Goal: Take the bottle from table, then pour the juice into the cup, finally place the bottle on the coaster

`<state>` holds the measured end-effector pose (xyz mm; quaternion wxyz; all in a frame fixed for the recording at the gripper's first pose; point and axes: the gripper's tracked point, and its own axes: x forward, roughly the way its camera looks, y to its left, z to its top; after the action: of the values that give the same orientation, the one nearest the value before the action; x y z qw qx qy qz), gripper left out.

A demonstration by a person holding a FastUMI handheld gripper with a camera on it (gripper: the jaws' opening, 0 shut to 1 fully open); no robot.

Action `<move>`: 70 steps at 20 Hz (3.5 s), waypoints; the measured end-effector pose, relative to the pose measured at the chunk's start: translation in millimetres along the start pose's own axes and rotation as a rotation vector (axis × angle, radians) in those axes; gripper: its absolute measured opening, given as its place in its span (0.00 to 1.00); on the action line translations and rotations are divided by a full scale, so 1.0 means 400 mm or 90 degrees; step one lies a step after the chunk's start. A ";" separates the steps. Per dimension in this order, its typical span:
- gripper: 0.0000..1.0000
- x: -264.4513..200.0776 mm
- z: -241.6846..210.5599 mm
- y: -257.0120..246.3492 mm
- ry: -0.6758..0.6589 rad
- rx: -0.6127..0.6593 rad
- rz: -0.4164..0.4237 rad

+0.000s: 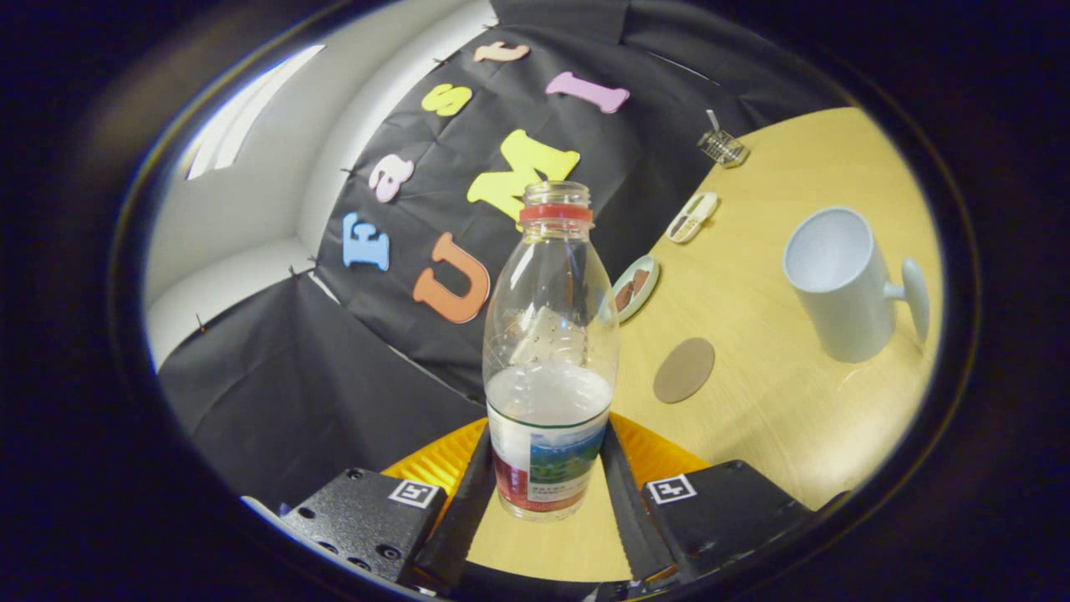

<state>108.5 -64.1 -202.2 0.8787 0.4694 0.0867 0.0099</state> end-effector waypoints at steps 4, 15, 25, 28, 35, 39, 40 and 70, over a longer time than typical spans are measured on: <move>0.75 0.009 0.007 -0.007 -0.002 0.076 0.009; 0.75 0.026 0.035 0.028 -0.043 0.223 0.039; 0.75 0.033 0.058 0.034 -0.082 0.326 0.069; 0.75 0.033 0.055 0.035 -0.084 0.338 0.068; 0.75 0.033 0.073 0.028 -0.096 0.372 0.075; 0.75 0.050 0.084 0.026 -0.094 0.381 0.073; 0.75 0.049 0.088 0.027 -0.096 0.387 0.076; 0.75 0.050 0.122 0.055 -0.098 0.443 0.086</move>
<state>137.4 -90.2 -160.3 0.6678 0.7442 -0.0130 0.0023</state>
